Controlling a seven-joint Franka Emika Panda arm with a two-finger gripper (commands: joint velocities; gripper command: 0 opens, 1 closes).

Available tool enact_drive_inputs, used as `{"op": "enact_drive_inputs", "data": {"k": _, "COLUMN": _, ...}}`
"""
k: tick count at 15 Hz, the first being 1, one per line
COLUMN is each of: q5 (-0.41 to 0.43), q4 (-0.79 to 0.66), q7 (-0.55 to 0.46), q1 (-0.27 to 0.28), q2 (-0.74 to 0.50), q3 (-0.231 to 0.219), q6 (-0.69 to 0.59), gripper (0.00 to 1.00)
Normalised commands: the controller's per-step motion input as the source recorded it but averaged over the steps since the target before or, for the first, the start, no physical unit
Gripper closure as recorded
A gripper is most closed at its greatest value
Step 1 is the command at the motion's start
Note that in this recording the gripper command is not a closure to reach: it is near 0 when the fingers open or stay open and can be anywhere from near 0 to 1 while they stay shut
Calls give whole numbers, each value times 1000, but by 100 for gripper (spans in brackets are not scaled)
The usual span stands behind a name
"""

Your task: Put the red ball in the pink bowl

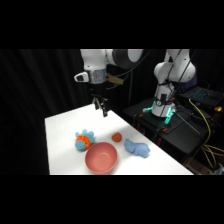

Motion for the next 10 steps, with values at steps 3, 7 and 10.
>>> {"op": "enact_drive_inputs", "data": {"k": 3, "q5": -18, "q4": 20, "q7": 18, "q1": -18, "q2": 7, "q3": 12, "q6": 0, "gripper": 0}}
{"op": "enact_drive_inputs", "data": {"k": 7, "q5": -40, "q4": -89, "q7": 82, "q1": -18, "q2": -64, "q3": 3, "q6": 96, "gripper": 0}}
{"op": "enact_drive_inputs", "data": {"k": 10, "q5": -14, "q4": -245, "q7": 117, "q1": -16, "q2": -138, "q3": 4, "q6": 223, "gripper": 0}}
